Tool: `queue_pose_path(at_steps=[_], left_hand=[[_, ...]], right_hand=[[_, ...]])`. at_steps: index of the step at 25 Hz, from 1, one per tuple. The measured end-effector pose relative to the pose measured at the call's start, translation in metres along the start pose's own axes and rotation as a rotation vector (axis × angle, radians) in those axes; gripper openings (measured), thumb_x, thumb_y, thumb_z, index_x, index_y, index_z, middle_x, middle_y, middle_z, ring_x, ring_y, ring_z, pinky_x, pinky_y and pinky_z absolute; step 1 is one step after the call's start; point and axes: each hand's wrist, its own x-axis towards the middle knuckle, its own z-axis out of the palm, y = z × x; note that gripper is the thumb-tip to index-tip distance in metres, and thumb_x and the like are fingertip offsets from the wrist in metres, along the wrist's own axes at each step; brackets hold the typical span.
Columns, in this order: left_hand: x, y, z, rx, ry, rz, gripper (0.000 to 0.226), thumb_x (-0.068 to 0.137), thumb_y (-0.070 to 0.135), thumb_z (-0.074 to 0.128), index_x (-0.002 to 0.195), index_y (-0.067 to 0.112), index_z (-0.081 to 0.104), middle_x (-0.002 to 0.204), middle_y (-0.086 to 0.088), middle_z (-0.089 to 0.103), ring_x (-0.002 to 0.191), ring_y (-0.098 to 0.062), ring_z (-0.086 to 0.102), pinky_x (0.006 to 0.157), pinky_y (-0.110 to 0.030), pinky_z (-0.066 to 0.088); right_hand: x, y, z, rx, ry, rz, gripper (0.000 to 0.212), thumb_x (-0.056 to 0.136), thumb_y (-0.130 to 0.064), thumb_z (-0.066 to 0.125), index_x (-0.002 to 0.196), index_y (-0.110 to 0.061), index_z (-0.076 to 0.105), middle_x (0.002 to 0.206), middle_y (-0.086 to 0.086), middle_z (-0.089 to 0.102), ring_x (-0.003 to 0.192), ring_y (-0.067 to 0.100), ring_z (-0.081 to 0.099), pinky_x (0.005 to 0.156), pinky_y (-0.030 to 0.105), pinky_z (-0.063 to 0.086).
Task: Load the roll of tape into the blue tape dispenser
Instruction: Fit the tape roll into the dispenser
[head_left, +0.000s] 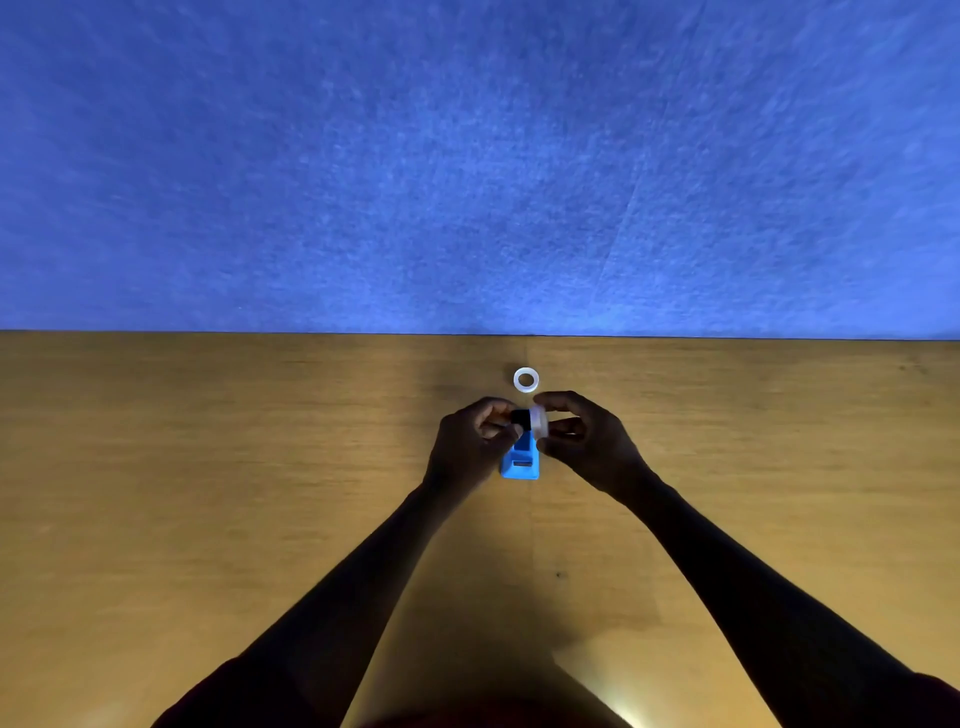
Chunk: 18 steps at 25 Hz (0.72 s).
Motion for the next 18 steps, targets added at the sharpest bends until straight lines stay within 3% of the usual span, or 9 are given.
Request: queue_pose_path(at_steps=[7,12,18], left_hand=[[-0.0006,0.0016,-0.0015,0.005,-0.01,0.024,0.021,0.09,0.022,0.073,0.111,0.021,0.07,0.094,0.019,0.072,0.09,0.004,0.07,0.074,-0.011,0.055],[0.0024,0.0019,-0.0033,0.012,-0.041,0.012,0.025,0.089,0.023,0.074,0.113,0.017,0.072,0.099,0.013,0.075,0.091,0.003,0.07,0.074,-0.014,0.056],[0.0045,0.004,-0.0043,0.012,-0.046,0.0,0.025,0.088,0.023,0.076,0.112,0.019,0.073,0.097,0.015,0.076,0.089,0.002,0.071,0.073,-0.012,0.054]], right_hand=[[-0.0001,-0.0041,0.0027,0.074,-0.014,0.005,0.051,0.081,-0.012,0.078,0.127,-0.025,0.06,0.121,-0.015,0.065,0.105,0.001,0.067,0.079,0.017,0.057],[0.0009,-0.0048,0.0033,0.068,-0.021,-0.005,0.052,0.081,-0.016,0.079,0.129,-0.024,0.059,0.125,-0.011,0.065,0.109,0.007,0.067,0.082,0.022,0.059],[-0.0008,-0.006,0.0051,0.105,-0.011,-0.017,0.048,0.081,-0.018,0.08,0.125,-0.026,0.062,0.119,-0.011,0.067,0.104,0.003,0.069,0.079,0.022,0.059]])
